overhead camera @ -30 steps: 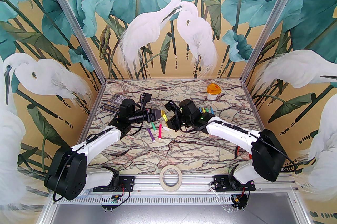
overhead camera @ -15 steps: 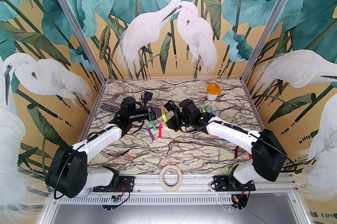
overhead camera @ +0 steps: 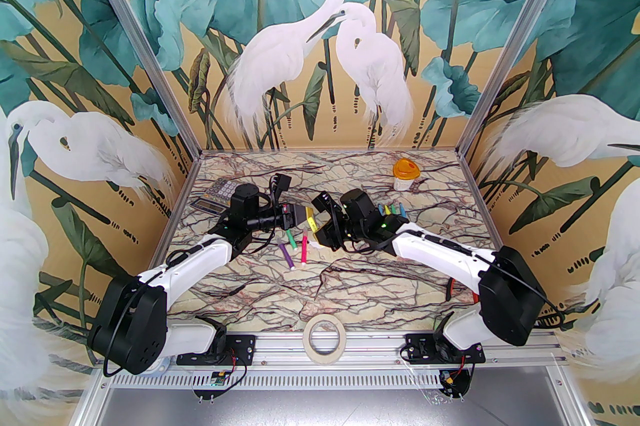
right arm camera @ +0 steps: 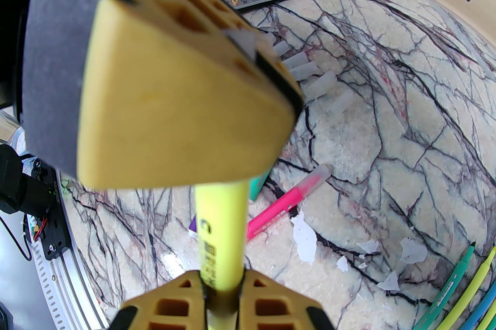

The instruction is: Open the pen caps

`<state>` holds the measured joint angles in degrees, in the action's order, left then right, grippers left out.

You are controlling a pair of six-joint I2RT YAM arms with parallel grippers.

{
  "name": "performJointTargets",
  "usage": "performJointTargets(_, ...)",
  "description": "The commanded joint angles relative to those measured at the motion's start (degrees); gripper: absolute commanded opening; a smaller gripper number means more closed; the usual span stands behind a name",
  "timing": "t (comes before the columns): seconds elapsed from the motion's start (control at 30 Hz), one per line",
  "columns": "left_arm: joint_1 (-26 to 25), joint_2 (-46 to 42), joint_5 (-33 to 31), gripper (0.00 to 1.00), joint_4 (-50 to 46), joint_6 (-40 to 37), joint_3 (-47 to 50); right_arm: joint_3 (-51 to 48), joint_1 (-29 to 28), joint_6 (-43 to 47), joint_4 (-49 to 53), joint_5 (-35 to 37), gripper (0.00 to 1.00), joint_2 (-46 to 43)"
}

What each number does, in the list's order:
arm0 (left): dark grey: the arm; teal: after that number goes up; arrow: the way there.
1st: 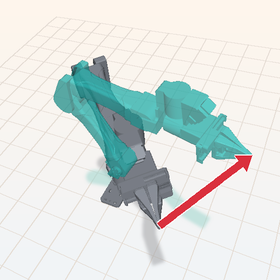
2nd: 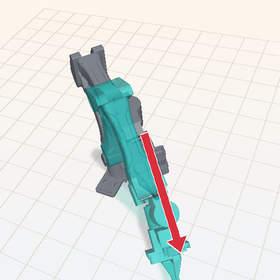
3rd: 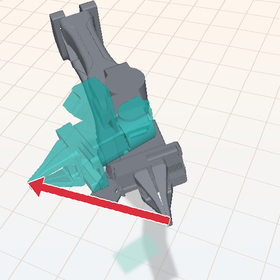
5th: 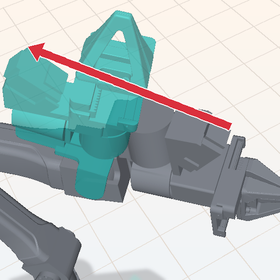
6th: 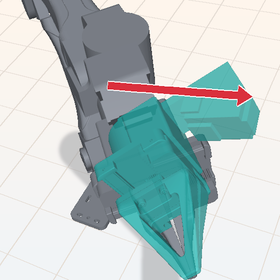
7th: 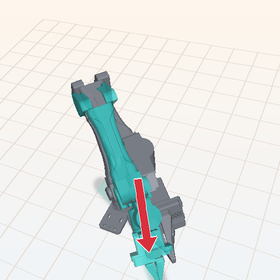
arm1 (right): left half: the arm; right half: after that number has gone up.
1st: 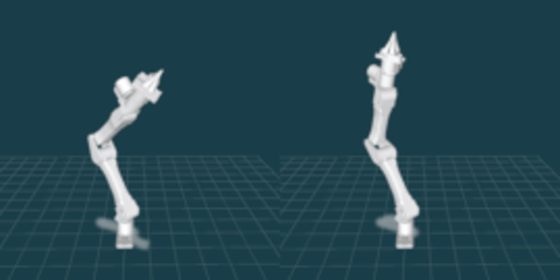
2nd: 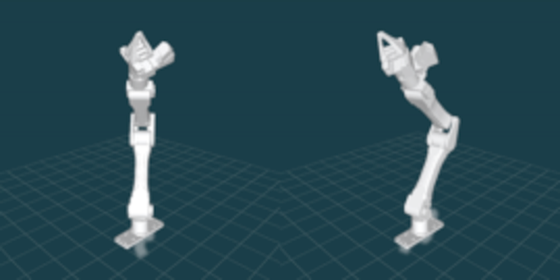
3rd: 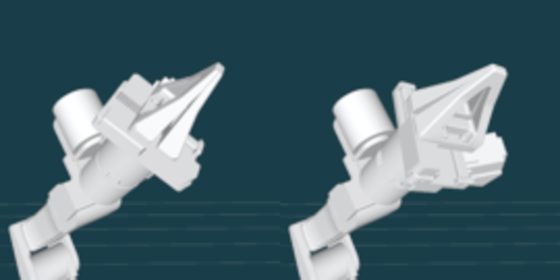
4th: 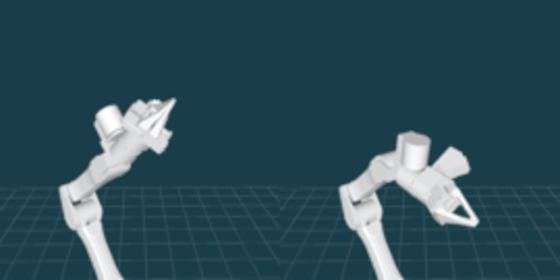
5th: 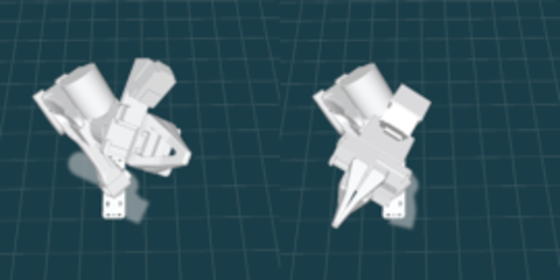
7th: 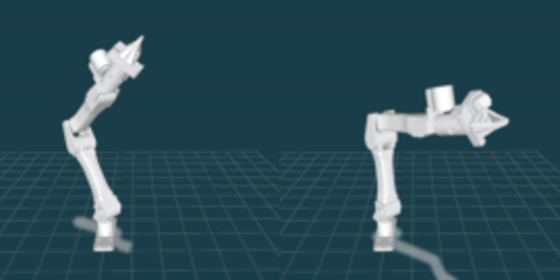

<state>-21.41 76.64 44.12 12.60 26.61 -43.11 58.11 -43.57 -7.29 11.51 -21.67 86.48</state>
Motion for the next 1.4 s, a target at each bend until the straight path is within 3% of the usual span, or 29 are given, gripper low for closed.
performJointTargets(0.0,-0.57,0.8,1.1,0.05,-0.74,0.22,-1.71,-1.1,-0.38,0.04,-3.39,2.24,0.3,-1.45)
performJointTargets(0.1,-0.57,0.53,1.86,0.04,-0.75,0.42,-1.8,-0.99,-0.37,-0.35,-4.62,2.29,0.36,-1.1)
performJointTargets(0.37,-0.59,-0.68,2.69,0.03,-1.29,0.62,-1.74,0.23,-0.27,-1.24,-6.7,1.72,0.34,1.45)
performJointTargets(0.57,-0.57,-1.35,3.3,0.03,-0.49,0.93,-1.71,-0.02,-0.29,-1.32,-7.02,1.29,0.29,1.89)
performJointTargets(0.73,-0.6,-0.56,3.48,0.03,0.07,1.35,-1.96,-1.3,-0.29,-1.41,-7.23,1.42,0.17,0.82)
performJointTargets(1.03,-0.52,-1.37,-2.77,0.0,-1.04,1.86,-3.26,-6.84,-0.1,-0.01,-4.2,2.16,0.0,-3.67)
performJointTargets(1.37,0.73,2.02,-7.97,0.0,-1.27,6.63,-7.95,-14.78,0.33,0.25,-3.57,3.91,0.0,-9.46)
